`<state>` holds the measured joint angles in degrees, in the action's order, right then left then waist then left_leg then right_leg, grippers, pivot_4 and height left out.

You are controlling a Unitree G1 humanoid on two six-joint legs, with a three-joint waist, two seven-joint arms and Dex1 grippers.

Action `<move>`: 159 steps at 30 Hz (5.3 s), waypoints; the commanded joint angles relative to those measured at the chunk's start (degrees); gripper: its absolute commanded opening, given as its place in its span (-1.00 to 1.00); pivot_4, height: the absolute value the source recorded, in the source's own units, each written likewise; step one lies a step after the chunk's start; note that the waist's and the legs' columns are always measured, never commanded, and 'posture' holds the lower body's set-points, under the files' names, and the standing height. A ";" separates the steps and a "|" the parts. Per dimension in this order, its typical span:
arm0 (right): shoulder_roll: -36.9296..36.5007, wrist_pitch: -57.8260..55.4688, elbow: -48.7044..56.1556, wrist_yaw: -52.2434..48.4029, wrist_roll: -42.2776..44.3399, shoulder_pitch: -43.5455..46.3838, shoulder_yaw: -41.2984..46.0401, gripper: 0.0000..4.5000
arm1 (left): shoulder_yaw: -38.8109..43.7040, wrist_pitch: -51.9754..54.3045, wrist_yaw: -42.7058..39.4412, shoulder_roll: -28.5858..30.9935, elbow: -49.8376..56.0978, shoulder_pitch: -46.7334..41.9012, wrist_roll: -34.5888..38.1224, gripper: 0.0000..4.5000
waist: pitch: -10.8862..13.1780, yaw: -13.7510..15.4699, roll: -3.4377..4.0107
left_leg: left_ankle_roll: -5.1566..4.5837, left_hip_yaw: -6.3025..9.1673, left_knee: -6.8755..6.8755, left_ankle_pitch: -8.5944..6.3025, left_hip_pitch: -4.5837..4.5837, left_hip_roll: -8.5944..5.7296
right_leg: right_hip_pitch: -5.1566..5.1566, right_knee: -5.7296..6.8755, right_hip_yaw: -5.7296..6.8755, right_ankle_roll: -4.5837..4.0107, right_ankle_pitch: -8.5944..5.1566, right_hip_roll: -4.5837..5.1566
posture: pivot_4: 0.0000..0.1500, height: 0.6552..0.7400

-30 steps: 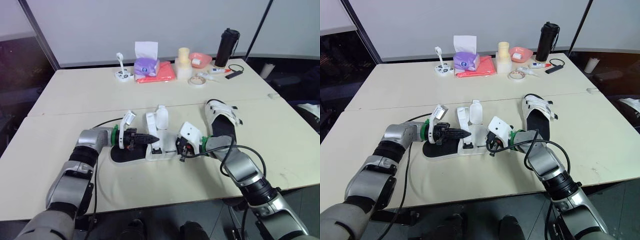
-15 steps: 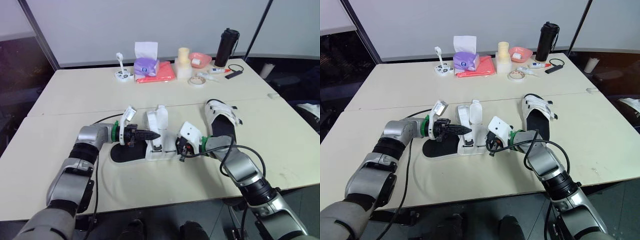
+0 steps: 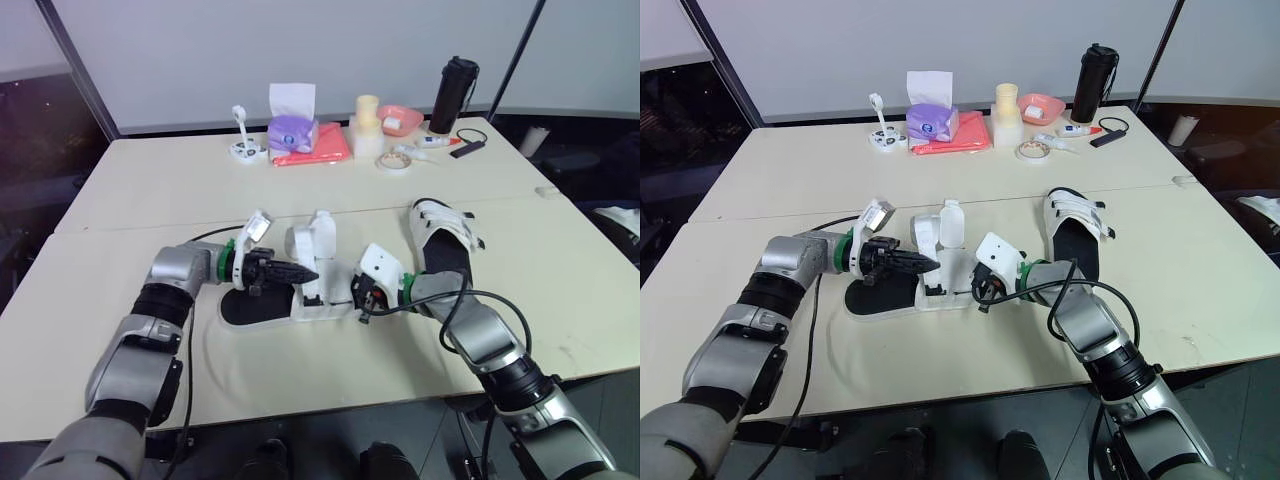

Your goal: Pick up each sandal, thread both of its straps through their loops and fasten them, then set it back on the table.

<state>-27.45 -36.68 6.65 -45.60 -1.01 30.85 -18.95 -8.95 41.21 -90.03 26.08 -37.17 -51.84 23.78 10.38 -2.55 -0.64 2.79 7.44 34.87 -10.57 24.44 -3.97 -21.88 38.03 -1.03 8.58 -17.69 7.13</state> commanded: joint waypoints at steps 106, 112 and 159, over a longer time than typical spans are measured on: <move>1.29 -1.64 2.67 -0.02 0.17 -2.29 -1.90 -1.00 | -5.47 -13.07 -2.47 0.20 3.88 4.74 -4.80 -0.98 | 0.00 -0.07 0.00 | -0.01 -0.14 0.02 0.00 -0.01 0.02 | -0.01 0.05 0.00 0.01 0.00 -0.01 | 1.00 1.00; 1.35 -1.53 2.45 -0.02 0.18 -2.23 -1.92 -1.00 | -6.30 -17.16 -2.04 0.87 5.46 6.62 -7.91 -0.98 | -0.01 -0.09 0.00 | -0.01 -0.14 0.02 0.00 -0.01 0.02 | 0.00 0.05 0.00 0.01 0.00 -0.01 | 1.00 1.00; 1.27 -0.96 1.77 -0.66 0.03 -1.92 -2.08 -1.00 | -2.89 -13.17 19.32 2.50 33.64 30.90 -1.98 0.84 | -0.04 0.31 0.06 | 0.00 0.04 0.01 0.00 -0.07 0.08 | 0.04 0.03 -0.03 -0.06 0.02 -0.02 | 1.00 1.00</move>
<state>-26.36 -37.17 7.67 -45.17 -1.47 29.69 -19.07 -12.16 28.30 -72.11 29.08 -3.29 -20.46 21.95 10.34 -2.24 -0.58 2.79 7.48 34.89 -10.57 24.37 -3.89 -21.84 38.06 -1.06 8.52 -17.67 7.11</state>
